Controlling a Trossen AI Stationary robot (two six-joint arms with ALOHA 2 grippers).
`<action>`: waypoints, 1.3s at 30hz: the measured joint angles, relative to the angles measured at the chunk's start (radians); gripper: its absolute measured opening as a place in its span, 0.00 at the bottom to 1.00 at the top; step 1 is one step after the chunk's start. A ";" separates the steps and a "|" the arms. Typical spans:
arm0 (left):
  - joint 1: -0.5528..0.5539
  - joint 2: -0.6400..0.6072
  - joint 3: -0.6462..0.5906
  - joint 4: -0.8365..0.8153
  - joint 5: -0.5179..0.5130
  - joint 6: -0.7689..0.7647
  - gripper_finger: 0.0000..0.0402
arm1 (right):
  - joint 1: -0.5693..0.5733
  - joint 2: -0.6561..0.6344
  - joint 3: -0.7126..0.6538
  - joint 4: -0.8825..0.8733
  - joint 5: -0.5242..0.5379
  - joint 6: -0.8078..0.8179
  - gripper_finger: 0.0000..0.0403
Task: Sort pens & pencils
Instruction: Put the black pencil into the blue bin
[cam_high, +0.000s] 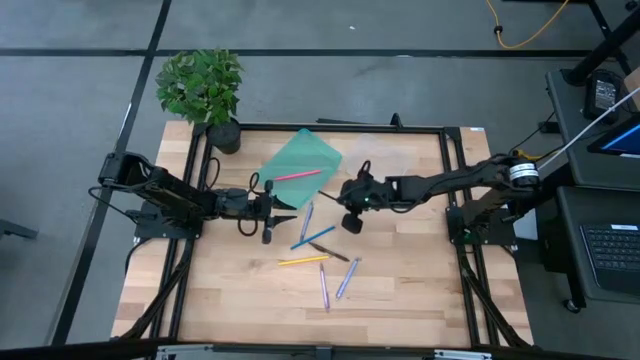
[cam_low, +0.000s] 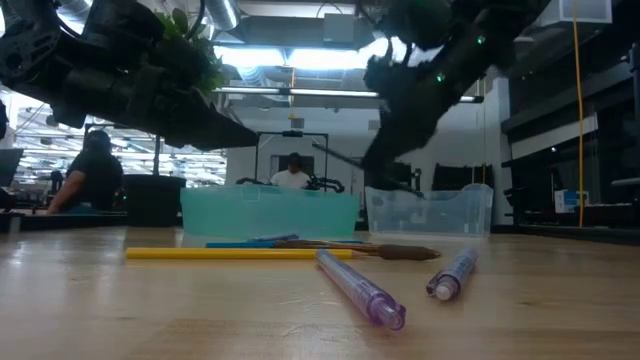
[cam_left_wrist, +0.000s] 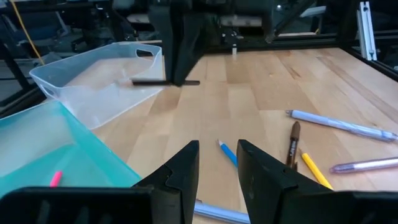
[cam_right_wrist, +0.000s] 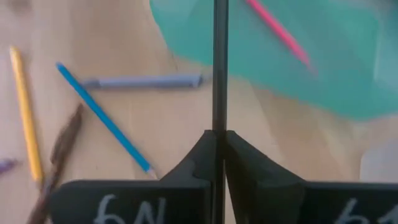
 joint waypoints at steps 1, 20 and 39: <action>0.000 0.000 0.000 0.002 -0.001 0.000 0.25 | 0.000 -0.010 0.000 0.017 0.000 -0.010 0.06; 0.053 0.000 0.001 0.187 -0.023 -0.061 0.25 | 0.005 -0.050 0.001 0.208 -0.026 -0.210 0.06; 0.060 0.101 0.155 0.193 0.022 -0.027 0.26 | 0.010 -0.050 0.001 0.309 -0.107 -0.296 0.06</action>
